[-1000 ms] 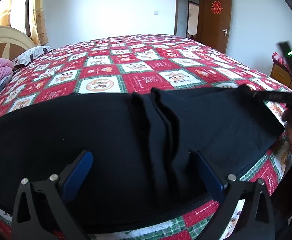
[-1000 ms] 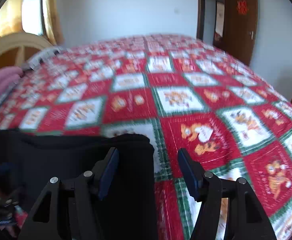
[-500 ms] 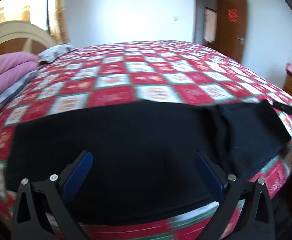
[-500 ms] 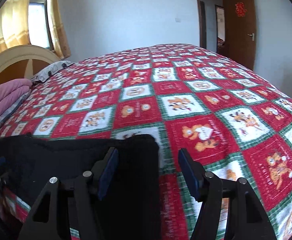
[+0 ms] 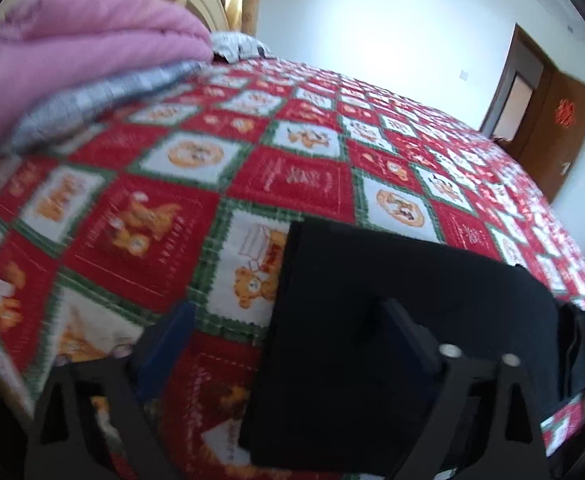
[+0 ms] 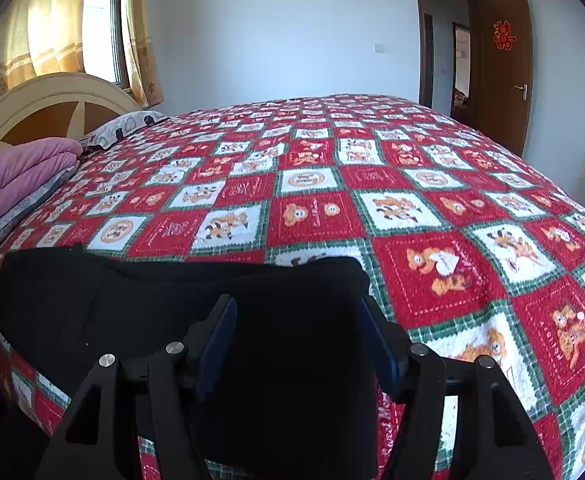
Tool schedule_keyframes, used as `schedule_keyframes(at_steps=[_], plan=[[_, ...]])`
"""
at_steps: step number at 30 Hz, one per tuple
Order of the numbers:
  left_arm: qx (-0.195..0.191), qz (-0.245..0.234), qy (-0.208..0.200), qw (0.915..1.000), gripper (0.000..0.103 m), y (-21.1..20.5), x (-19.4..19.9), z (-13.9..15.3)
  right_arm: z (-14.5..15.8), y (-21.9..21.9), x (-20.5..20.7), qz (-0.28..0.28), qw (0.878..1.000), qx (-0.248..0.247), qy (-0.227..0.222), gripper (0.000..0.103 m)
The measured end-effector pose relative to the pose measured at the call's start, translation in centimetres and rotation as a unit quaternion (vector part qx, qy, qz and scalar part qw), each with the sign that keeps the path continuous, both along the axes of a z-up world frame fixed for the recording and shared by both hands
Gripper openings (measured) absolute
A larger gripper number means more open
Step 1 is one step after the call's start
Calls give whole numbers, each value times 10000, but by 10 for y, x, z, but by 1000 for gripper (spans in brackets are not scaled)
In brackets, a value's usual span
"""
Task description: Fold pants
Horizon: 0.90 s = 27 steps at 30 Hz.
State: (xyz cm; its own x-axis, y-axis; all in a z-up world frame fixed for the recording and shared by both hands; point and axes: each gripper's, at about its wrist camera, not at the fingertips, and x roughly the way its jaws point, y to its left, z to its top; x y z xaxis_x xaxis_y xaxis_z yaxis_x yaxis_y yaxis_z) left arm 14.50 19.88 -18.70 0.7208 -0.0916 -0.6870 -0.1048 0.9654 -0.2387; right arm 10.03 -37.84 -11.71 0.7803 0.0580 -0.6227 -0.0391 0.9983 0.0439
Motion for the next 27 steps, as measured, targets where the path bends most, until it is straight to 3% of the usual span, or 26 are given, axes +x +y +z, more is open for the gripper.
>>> schedule_keyframes(at_steps=[2, 5, 7, 10, 12, 13, 14, 21, 27], plan=[[-84, -56, -157, 9998, 89, 0, 0, -1, -3, 0, -1, -5, 10000, -16, 31, 64], [-80, -176, -225, 9996, 78, -4, -1, -1, -5, -1, -2, -14, 10000, -15, 59, 64], [-23, -312, -234, 9992, 59, -13, -2, 0, -6, -1, -2, -21, 10000, -19, 66, 64], [173, -374, -205, 9989, 52, -18, -3, 1, -7, -1, -2, -24, 10000, -10, 68, 64], [-23, -340, -192, 9992, 45, -12, -3, 1, -6, -1, -2, -24, 10000, -23, 60, 64], [-174, -354, -183, 9991, 30, -9, -3, 2, -6, -1, -2, -25, 10000, -22, 45, 64], [-450, -399, -168, 9980, 24, -5, -3, 3, -5, -2, -2, -32, 10000, -19, 25, 64], [-986, -338, -278, 9942, 21, -4, -17, 23, 0, -13, -2, -198, 9997, 133, -56, 64], [-1363, -429, -552, 9882, 21, -18, -30, 62, 10, -21, -3, -278, 9995, 123, -86, 64]])
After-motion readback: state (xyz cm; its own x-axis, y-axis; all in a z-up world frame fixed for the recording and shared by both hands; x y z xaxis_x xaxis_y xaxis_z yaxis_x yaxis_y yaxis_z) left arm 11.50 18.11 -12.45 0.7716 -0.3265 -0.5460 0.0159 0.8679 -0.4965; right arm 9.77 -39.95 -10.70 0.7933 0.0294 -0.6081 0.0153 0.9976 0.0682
